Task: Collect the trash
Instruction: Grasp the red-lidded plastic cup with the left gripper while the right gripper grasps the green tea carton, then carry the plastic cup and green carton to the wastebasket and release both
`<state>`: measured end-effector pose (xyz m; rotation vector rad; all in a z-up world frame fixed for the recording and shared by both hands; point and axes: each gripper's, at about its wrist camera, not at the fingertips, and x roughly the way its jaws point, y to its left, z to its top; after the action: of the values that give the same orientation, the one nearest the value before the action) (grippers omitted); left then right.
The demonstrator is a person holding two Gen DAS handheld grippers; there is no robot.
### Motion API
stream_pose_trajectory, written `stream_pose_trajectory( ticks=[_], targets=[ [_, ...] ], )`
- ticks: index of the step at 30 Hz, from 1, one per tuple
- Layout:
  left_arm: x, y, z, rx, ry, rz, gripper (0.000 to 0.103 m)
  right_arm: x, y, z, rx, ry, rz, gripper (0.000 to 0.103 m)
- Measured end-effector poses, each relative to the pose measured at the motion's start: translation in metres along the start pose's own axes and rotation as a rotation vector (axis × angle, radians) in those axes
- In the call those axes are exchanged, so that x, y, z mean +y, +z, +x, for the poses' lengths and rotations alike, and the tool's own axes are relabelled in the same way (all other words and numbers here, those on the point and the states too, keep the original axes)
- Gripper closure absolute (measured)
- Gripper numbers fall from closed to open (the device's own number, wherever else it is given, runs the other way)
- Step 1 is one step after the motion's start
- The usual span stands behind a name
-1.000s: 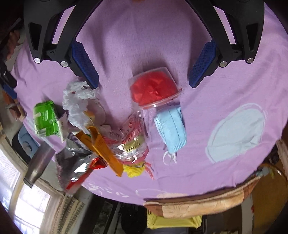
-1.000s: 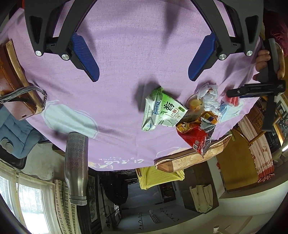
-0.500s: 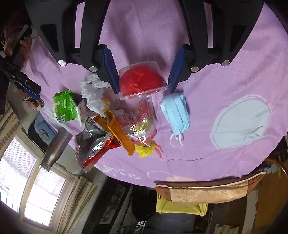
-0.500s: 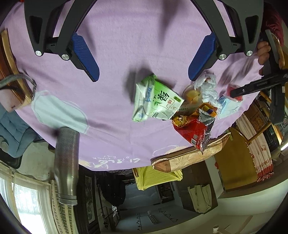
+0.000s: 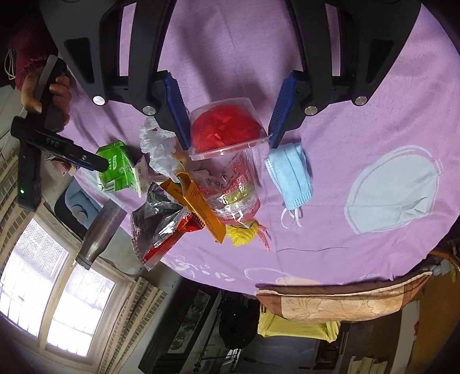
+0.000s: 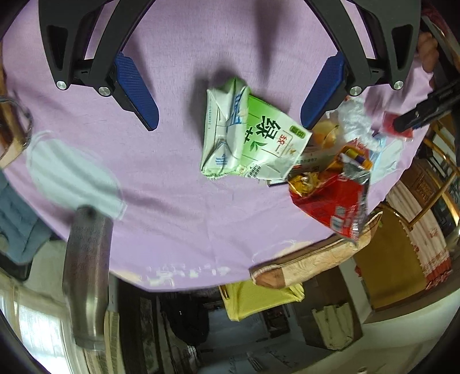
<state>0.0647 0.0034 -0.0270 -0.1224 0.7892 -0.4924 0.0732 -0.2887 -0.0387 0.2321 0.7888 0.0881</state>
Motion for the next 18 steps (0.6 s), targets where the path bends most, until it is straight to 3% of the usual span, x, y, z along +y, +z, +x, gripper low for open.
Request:
stream_pose_trajectory(
  ticks=[2,5,18],
  targets=[
    [-0.001,0.000,0.000,0.001,-0.006,0.004,0.049,-0.006,0.003,0.008,0.021,0.023,0.042,0.013],
    [-0.002,0.000,0.000,0.003,-0.013,0.011,0.049,-0.010,0.006,0.022,0.079,0.054,0.061,0.074],
    [-0.026,0.000,-0.020,-0.033,-0.038,0.028,0.049,0.000,-0.002,-0.055,-0.094,0.062,-0.027,0.077]
  ],
)
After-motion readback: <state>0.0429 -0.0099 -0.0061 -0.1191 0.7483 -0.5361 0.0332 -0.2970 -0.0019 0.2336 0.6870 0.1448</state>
